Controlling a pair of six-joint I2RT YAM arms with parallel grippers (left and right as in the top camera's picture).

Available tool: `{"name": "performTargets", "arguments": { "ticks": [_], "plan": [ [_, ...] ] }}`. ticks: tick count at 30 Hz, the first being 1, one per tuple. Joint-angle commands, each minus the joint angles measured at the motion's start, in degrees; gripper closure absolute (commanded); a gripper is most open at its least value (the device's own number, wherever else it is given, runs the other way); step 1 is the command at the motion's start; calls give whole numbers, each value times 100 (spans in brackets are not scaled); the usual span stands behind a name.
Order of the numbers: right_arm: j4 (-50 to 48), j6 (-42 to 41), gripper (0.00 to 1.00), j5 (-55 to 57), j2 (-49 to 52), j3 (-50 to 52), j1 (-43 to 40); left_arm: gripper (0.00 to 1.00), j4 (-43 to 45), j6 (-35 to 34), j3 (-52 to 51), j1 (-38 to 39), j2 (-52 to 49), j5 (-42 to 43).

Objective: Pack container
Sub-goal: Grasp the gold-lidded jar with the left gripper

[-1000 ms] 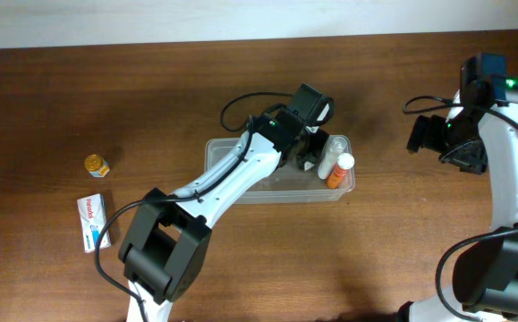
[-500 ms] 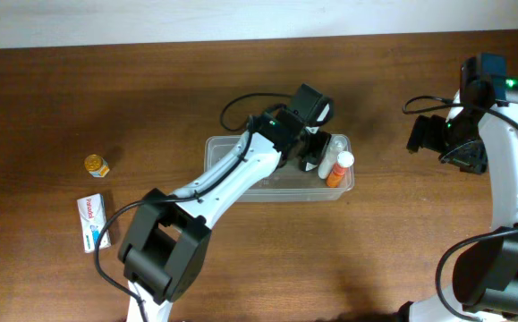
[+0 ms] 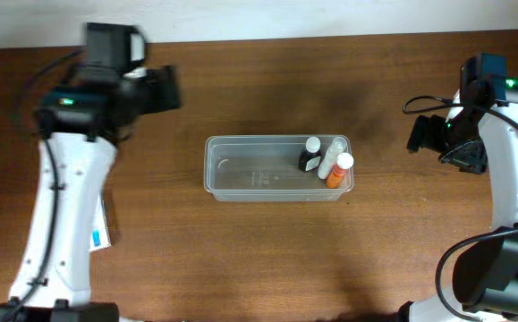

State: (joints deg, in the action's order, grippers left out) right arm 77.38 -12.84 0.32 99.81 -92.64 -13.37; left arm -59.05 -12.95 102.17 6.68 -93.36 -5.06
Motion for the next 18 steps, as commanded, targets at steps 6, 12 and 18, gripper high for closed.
{"name": "performTargets", "arguments": {
  "ticks": [6, 12, 18],
  "plan": [
    [7, 55, 4, -13, 13, 50, -15, 1, -531, -94, -407, -1661, -999, -17],
    [31, 55, 4, -11, 13, 50, -15, 1, -413, -24, -459, -2323, -2087, 319],
    [44, 55, 4, -11, 13, 50, -15, 1, -251, 61, -459, -2549, -3193, 538]
  ]
}}
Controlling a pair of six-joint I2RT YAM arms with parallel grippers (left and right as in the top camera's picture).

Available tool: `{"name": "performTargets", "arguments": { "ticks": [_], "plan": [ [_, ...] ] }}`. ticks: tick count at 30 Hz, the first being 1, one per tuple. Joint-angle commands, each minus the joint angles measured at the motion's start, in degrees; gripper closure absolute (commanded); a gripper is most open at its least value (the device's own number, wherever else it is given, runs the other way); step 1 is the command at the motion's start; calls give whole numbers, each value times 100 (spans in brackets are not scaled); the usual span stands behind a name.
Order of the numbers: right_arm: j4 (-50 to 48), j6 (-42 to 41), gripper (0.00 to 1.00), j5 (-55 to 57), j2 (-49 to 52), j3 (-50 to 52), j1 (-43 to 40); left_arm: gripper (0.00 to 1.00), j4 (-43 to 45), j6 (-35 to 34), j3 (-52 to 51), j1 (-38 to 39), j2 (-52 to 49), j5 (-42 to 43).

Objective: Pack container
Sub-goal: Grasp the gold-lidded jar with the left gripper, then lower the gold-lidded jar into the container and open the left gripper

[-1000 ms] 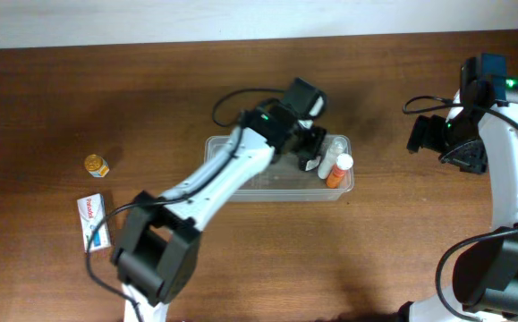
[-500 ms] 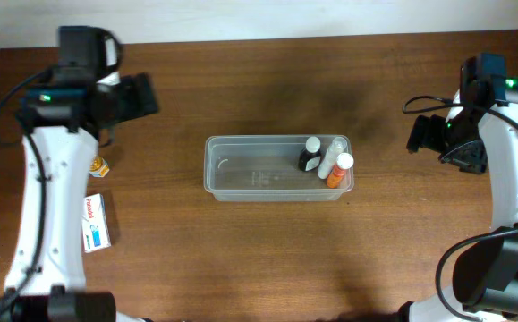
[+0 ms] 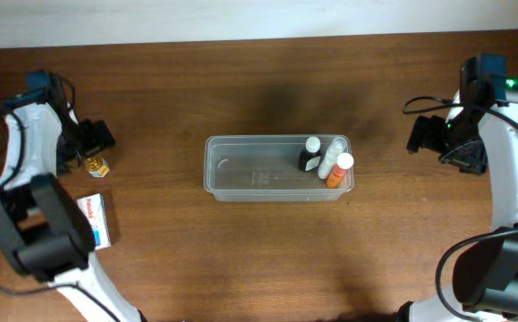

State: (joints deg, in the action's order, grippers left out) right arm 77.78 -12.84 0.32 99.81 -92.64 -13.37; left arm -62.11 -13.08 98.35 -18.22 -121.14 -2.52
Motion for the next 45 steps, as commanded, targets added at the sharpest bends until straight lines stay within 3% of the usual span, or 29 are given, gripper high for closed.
{"name": "performTargets", "arguments": {
  "ticks": [1, 5, 7, 13, 15, 17, 22, 29, 35, 42, 45],
  "plan": [
    [4, 55, 4, -11, 13, 50, -15, 1, 79, 74, -76, -59, -503, 323],
    [4, 57, 4, -11, 13, 50, -15, 2, 177, 72, -76, -59, -643, 321],
    [2, 57, 4, -9, 13, 50, -15, 7, 208, 72, -76, -59, -640, 319],
    [2, 59, 4, -9, 13, 50, -15, 50, 184, 72, -76, -59, -640, 319],
    [2, 57, 4, -9, 13, 50, -15, 55, 184, 72, -76, -59, -634, 317],
    [2, 57, 4, -9, 13, 50, -17, 68, 179, 72, -72, -59, -634, 240],
    [2, 57, 4, -9, 13, 50, -15, 69, 140, 72, -59, -59, -487, 125],
    [2, 57, 4, -9, 13, 50, -15, 70, 55, 72, 39, 474, 699, 472],
    [-2, 57, 4, -7, 13, 50, -15, 74, 50, 74, 39, 2420, 1832, 876],
    [4, 57, 4, 31, 13, 50, -15, 74, 101, 74, 31, 4548, 1679, 876],
    [13, 57, 4, 31, 13, 50, -15, 76, 232, 72, 31, 5049, 1495, 879]
  ]
}}
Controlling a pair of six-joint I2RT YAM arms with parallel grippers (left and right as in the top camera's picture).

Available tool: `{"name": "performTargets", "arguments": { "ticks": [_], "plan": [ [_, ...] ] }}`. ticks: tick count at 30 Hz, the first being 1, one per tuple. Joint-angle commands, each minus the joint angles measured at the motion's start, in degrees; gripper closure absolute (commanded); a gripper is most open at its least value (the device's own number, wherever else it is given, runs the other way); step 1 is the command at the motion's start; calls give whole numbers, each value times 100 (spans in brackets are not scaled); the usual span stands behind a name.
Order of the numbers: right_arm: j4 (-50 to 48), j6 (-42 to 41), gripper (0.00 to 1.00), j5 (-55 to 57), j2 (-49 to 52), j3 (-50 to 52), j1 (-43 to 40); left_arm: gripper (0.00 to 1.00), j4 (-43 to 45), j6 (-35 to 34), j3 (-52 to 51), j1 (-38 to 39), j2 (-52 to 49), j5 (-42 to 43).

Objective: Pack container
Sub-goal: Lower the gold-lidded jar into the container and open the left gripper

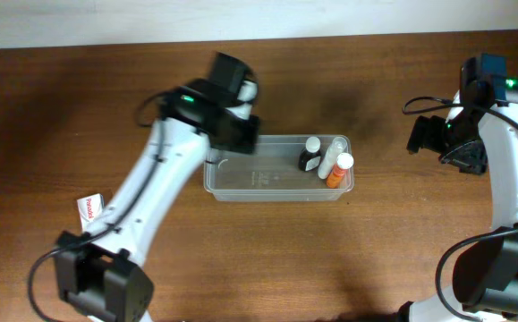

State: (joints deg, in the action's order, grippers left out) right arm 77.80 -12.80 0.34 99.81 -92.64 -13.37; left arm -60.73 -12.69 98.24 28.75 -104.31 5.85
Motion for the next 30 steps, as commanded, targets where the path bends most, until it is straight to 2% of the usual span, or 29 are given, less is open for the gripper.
{"name": "performTargets", "arguments": {
  "ticks": [1, 7, 9, 13, 21, 24, 25, 26, 30],
  "plan": [
    [20, 52, 4, 28, 13, 50, -15, 76, 149, 33, 42, 494, -275, 42],
    [90, 52, 4, 28, 13, 50, -15, 79, 225, 35, 42, 970, -839, 66],
    [114, 52, 4, 31, 13, 50, -15, 80, 232, 122, 42, 988, -1032, 61],
    [107, 55, 4, 31, 13, 50, -15, 79, 461, 723, 42, 988, -1349, 61],
    [107, 162, 4, 31, 13, 50, -15, 80, 525, 721, 37, 988, -1746, 61],
    [107, 164, 4, 31, 13, 50, -15, 84, 605, 719, 37, 988, -1755, 57],
    [107, 164, 4, 31, 13, 50, -15, 91, 682, 713, 37, 986, -1755, 50],
    [109, 164, 4, 31, 13, 50, -15, 99, 726, 538, 37, 981, -1755, -11],
    [111, 164, 4, 31, 13, 50, -15, 99, 734, -319, 37, 981, -1755, -227]
  ]
}}
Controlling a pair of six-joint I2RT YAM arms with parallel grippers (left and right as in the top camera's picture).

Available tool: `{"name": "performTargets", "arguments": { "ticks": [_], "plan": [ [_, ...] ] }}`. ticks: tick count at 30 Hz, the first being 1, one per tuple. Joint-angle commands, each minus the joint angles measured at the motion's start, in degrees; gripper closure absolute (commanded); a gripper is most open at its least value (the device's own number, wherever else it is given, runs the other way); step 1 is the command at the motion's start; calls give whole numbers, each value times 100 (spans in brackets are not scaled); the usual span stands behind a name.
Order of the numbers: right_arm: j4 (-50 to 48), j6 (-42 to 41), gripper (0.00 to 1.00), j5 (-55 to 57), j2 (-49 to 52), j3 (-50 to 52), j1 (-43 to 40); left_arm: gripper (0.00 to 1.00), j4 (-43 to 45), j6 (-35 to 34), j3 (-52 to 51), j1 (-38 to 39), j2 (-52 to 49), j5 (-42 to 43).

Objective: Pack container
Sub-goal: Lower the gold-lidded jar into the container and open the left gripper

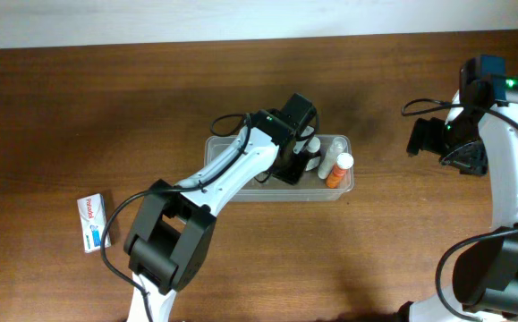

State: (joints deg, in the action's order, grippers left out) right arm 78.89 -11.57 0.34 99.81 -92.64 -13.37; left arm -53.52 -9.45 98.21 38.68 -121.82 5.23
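A clear plastic container (241, 183) lies at the table's middle. At its right end stand a black bottle with a white cap (312, 146), a white bottle (331, 161) and an orange bottle (338, 172). My left gripper (300, 154) reaches down into the container just left of the black bottle; the wrist hides its fingers and anything between them. A white box with blue and red print (92, 223) lies flat at the left. My right gripper (417, 136) hangs far to the right, away from the container, with nothing seen in it.
The right arm's cable (424, 105) loops above its gripper. The left arm (223, 174) crosses the container's left half. A pale wall edge (241, 18) runs along the table's far side.
My left gripper has moved from the container's far left corner to its right part, next to the black bottle. The white box now shows whole. The right arm has not moved.
My left arm was first raised over the far left of the table. Then its gripper was at a small amber bottle near the left edge. Later the arm was over the container's left end and that bottle was gone from the table. Now the gripper is inside the container.
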Motion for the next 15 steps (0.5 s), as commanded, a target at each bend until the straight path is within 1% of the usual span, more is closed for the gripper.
{"name": "performTargets", "arguments": {
  "ticks": [1, 7, 10, 11, 15],
  "plan": [
    [2, 42, 4, 31, 13, 50, -15, 100, 22, -811, 39, -11, -4, -181],
    [2, 42, 4, 28, 13, 50, -15, 99, 42, -1585, 39, -4, -7, -179],
    [2, 39, 4, 28, 13, 50, -15, 99, 52, -2258, 39, -4, -11, -177],
    [2, 39, 4, 28, 13, 50, -15, 99, 52, -2367, 39, -2, -11, -175],
    [9, 39, 4, 28, 13, 50, -15, 100, 46, -2450, 20, 35, -11, -155]
  ]
}}
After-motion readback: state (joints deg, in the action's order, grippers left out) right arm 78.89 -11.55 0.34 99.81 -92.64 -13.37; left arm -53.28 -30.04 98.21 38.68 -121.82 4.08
